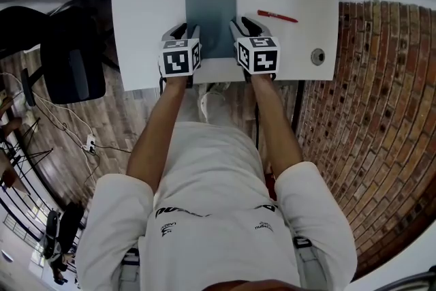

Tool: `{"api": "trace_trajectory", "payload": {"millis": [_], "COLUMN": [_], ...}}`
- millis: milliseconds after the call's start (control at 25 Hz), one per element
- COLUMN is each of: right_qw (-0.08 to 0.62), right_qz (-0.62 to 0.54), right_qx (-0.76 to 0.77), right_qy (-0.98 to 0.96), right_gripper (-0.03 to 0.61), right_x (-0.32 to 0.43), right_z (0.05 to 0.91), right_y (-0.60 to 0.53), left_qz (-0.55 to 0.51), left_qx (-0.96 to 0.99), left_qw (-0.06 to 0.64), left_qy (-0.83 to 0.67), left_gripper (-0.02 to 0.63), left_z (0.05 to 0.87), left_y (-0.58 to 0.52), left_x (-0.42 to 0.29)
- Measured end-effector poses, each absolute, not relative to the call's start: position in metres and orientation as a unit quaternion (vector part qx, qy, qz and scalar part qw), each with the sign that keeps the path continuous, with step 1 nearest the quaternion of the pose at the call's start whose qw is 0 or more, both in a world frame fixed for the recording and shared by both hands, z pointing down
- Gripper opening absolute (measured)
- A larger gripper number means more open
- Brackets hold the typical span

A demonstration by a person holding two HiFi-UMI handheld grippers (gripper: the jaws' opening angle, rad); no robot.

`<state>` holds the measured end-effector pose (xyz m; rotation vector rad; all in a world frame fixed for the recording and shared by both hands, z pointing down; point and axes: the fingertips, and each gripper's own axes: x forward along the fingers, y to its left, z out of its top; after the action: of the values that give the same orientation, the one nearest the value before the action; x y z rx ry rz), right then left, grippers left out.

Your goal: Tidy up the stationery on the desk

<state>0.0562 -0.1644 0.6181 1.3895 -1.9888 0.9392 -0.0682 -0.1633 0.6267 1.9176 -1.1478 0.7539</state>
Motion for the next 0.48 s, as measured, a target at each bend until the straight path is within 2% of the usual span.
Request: {"api": "trace_trajectory", "payload": {"millis": [480], "right_qw": [0.310], "right_qz": [0.276], "right_qx": [0.494], "right_qy": [-0.764], "right_gripper": [0.135], "right_x": [0.100], "right_z": [0.584], "right_y": [-0.165], "left_qz": [0.232], "left_qx": [0.782], "left_qw": [0.344], "left_qy": [-0.465], "left_gripper": [0.037], "left_z": [0.569], "left_y": [-0.160], "left_x": [-0.070]}}
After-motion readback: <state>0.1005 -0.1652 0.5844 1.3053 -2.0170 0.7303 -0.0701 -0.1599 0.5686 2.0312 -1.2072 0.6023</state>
